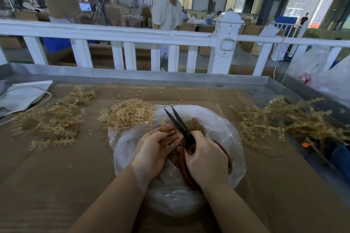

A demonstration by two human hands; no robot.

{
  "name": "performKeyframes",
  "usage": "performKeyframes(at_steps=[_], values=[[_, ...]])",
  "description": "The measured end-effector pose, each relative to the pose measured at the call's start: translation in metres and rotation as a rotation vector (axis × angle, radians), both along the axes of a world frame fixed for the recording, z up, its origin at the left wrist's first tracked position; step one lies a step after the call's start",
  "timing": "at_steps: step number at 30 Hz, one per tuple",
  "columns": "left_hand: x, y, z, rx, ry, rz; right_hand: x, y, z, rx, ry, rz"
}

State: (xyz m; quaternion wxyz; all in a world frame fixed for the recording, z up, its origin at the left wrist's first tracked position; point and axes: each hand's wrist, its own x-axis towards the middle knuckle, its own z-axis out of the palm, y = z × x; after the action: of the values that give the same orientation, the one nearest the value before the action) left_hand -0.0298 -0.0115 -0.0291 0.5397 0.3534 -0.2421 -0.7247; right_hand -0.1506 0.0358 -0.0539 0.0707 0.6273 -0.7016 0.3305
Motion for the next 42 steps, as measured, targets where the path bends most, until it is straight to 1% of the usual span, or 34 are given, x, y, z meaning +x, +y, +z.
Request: performKeyframes(at_steps=[11, 16, 20, 25, 30, 33, 35, 39, 42], values=[[0.000, -0.001, 0.000, 0.000, 0.000, -0.008, 0.001, 0.000, 0.002, 0.008, -0.005, 0.000], [-0.001, -0.002, 0.000, -0.007, -0.007, -0.004, -0.002, -0.001, 0.006, 0.056, -0.019, 0.041], [-0.001, -0.002, 0.001, -0.015, -0.015, -0.011, -0.006, -0.001, 0.014, 0.090, -0.093, 0.086], [0.000, -0.002, 0.002, -0.038, -0.017, -0.082, -0.014, -0.004, 0.029, 0.086, -0.233, 0.117], [-0.004, 0.000, 0.003, -0.126, -0.173, -0.041, -0.020, -0.005, 0.041, 0.067, -0.329, 0.151], [-0.004, 0.000, 0.006, -0.150, -0.161, 0.021, -0.020, -0.005, 0.047, 0.092, -0.437, 0.182], [-0.004, 0.001, 0.008, -0.183, -0.198, 0.054, -0.021, -0.005, 0.049, 0.104, -0.508, 0.200], [-0.005, 0.003, 0.013, -0.324, -0.338, 0.076, -0.020, -0.006, 0.051, 0.096, -0.580, 0.225], [-0.006, 0.001, 0.016, -0.440, -0.445, 0.143, -0.019, -0.009, 0.049, 0.072, -0.600, 0.220]])
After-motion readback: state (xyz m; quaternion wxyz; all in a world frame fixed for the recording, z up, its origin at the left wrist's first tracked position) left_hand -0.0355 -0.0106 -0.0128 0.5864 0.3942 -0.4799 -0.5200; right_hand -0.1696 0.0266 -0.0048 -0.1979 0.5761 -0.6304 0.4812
